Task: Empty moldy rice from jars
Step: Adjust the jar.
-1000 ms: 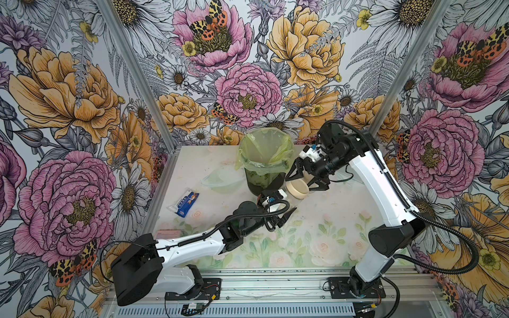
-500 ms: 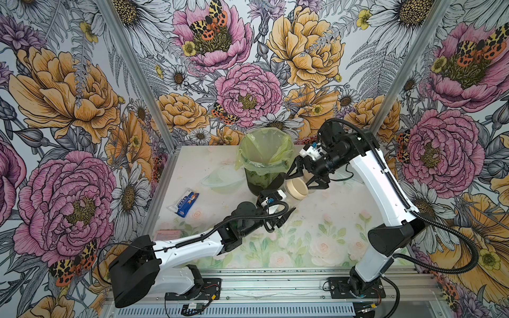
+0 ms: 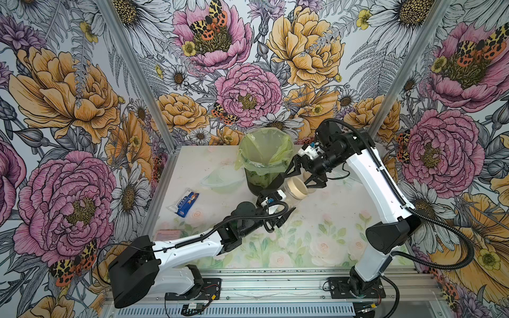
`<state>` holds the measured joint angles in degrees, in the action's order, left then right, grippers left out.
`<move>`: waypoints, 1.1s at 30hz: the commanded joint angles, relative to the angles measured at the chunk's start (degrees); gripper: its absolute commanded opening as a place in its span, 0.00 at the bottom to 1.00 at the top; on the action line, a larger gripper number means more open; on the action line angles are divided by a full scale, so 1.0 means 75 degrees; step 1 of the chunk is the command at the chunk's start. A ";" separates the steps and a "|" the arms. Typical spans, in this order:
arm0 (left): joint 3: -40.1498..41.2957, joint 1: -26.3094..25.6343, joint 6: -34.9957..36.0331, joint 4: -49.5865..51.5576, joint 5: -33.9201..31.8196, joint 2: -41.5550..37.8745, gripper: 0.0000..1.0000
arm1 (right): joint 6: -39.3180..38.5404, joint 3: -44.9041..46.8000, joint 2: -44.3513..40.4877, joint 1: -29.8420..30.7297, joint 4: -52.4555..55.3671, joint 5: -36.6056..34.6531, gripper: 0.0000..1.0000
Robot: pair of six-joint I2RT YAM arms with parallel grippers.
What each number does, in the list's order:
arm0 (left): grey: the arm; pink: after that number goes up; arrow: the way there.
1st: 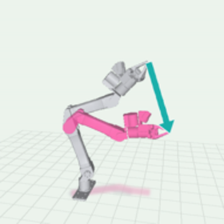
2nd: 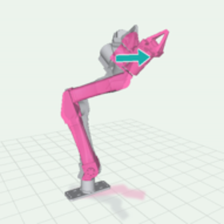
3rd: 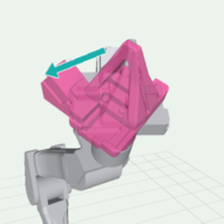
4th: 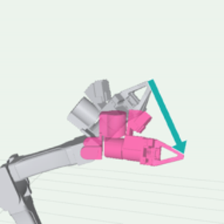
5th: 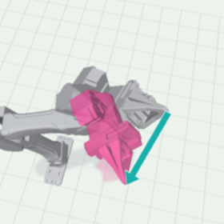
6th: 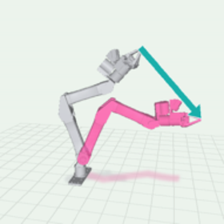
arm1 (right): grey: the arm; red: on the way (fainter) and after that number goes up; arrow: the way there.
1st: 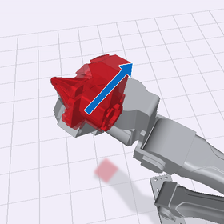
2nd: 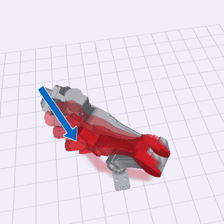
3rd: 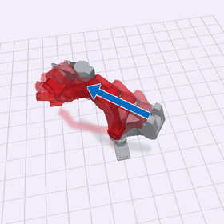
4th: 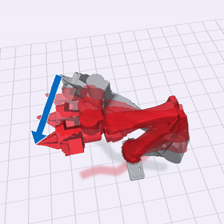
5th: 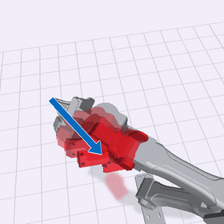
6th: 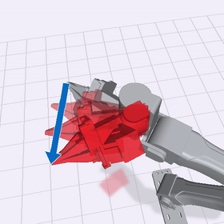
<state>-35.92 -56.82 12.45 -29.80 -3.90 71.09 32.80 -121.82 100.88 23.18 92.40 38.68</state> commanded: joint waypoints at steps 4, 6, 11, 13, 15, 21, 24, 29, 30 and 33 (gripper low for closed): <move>0.0011 0.0128 0.0011 -0.0814 -0.0217 -0.0458 0.00 | 0.0228 -0.0127 0.0003 0.0054 0.0018 -0.0024 1.00; 0.0029 0.0166 -0.0018 -0.0809 -0.0226 -0.0476 0.00 | 0.0164 -0.0111 -0.0032 0.0062 0.0117 -0.0069 1.00; 0.0078 0.0232 -0.0072 -0.0808 -0.0198 -0.0537 0.00 | 0.0099 -0.0021 -0.0124 0.0073 0.0184 -0.0072 1.00; 0.0091 0.0240 -0.0077 -0.0811 -0.0195 -0.0531 0.00 | 0.0104 -0.0020 -0.0147 0.0115 0.0184 -0.0053 0.99; 0.0108 0.0251 -0.0101 -0.0808 -0.0163 -0.0537 0.00 | 0.0090 0.0020 -0.0151 0.0165 0.0175 -0.0025 0.99; 0.0151 0.0295 -0.0122 -0.0786 -0.0160 -0.0554 0.00 | 0.0110 0.0071 -0.0206 0.0354 0.0181 -0.0024 1.00; 0.0196 0.0351 -0.0148 -0.0775 -0.0148 -0.0603 0.00 | 0.0115 0.0152 -0.0278 0.0393 0.0188 -0.0069 1.00; 0.0260 0.0403 -0.0168 -0.0749 -0.0105 -0.0697 0.00 | 0.0149 0.0188 -0.0343 0.0432 0.0161 -0.0125 0.99; 0.0276 0.0417 -0.0171 -0.0746 -0.0095 -0.0706 0.00 | 0.0162 0.0188 -0.0347 0.0437 0.0144 -0.0140 1.00; 0.0293 0.0450 -0.0161 -0.0727 -0.0055 -0.0732 0.00 | 0.0240 0.0192 -0.0338 0.0487 0.0036 -0.0092 0.99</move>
<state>-33.17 -54.06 11.97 -29.71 -4.54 68.77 32.99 -120.55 100.12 26.20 92.73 38.63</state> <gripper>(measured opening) 0.874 0.995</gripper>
